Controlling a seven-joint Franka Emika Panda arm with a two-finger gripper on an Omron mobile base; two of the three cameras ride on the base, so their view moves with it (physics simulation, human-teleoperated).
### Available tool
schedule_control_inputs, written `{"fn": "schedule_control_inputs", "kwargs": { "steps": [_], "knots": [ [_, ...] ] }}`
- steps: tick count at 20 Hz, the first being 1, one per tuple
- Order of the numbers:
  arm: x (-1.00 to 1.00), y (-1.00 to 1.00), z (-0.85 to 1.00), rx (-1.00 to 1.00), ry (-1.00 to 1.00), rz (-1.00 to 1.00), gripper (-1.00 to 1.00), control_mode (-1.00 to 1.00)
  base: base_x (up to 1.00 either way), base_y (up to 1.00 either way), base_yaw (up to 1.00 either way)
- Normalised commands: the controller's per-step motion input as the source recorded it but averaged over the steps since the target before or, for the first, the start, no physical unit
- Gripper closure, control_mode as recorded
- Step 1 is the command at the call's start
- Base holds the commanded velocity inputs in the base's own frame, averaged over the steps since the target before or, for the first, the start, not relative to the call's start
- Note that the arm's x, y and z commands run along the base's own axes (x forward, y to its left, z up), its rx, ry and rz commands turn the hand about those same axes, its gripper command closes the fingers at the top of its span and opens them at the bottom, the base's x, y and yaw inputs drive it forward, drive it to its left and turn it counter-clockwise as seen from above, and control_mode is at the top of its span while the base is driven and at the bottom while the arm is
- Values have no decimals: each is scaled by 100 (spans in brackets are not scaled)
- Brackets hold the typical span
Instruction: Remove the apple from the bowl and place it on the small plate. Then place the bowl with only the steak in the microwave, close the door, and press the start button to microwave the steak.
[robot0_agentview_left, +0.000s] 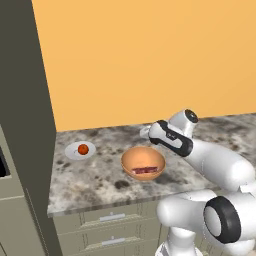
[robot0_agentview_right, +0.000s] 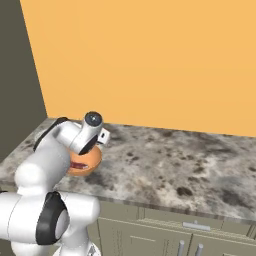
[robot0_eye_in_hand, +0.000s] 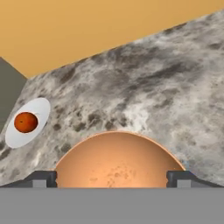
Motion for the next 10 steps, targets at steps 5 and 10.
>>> {"fn": "schedule_control_inputs", "kwargs": {
  "steps": [5, 10],
  "knots": [
    [-15, -73, -3, 6, 12, 3, -100, -100, 0, 0, 0],
    [0, 13, -52, -4, 24, 6, -100, -100, 0, 0, 0]
  ]
}}
